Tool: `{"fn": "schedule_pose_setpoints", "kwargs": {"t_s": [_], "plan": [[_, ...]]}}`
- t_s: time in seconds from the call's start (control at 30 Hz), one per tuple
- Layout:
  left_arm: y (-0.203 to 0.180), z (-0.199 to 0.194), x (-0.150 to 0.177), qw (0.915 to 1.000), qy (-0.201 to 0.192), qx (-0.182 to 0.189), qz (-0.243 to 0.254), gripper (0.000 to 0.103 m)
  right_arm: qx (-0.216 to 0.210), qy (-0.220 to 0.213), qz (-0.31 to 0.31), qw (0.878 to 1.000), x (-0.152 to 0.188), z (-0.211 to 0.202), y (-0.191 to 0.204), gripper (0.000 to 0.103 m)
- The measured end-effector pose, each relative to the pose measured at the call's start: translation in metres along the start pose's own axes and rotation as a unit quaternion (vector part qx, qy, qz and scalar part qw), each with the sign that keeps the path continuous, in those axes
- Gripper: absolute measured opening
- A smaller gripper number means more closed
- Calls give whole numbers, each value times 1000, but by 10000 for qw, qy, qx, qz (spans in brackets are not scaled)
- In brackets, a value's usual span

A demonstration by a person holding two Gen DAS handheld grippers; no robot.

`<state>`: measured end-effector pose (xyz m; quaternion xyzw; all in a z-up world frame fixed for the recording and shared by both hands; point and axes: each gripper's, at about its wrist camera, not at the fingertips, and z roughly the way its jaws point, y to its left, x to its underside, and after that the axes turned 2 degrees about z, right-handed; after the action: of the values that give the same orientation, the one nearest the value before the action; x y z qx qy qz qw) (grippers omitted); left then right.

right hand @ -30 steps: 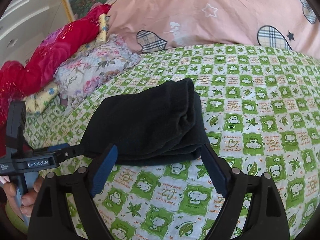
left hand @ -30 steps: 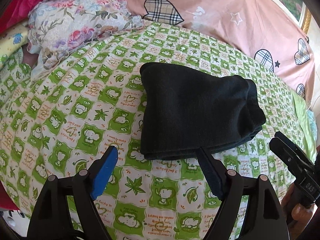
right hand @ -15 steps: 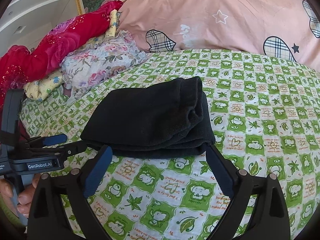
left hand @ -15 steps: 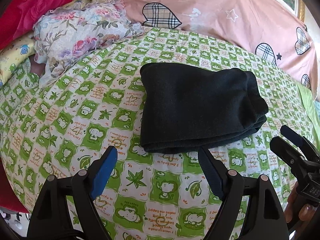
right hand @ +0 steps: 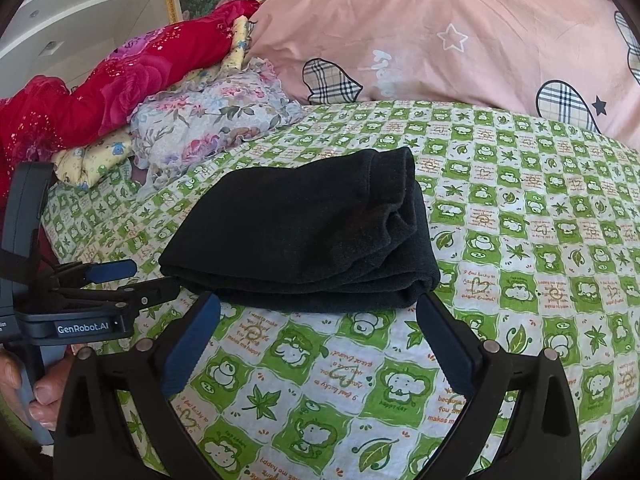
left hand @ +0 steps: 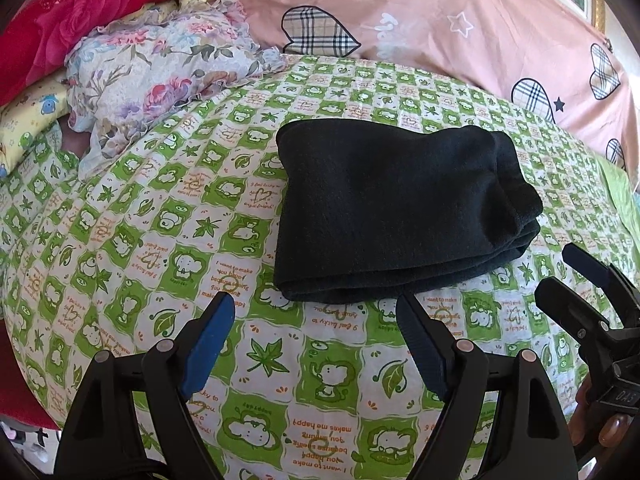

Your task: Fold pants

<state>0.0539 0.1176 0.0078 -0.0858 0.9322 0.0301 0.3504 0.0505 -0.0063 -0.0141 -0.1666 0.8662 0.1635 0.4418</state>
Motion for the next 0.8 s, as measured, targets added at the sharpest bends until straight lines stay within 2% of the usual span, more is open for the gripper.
{"fn": "schedule_pose_setpoints", "kwargs": {"t_s": [0.27,0.8], "plan": [[-4,2,3,9998,-146,-81,128,83,-69,-38,-22,10000,3,5,2,101],[-8,9,7,9994,-197,-123,271,84,-92,-16,-247,9997,7,16,12,102]]}}
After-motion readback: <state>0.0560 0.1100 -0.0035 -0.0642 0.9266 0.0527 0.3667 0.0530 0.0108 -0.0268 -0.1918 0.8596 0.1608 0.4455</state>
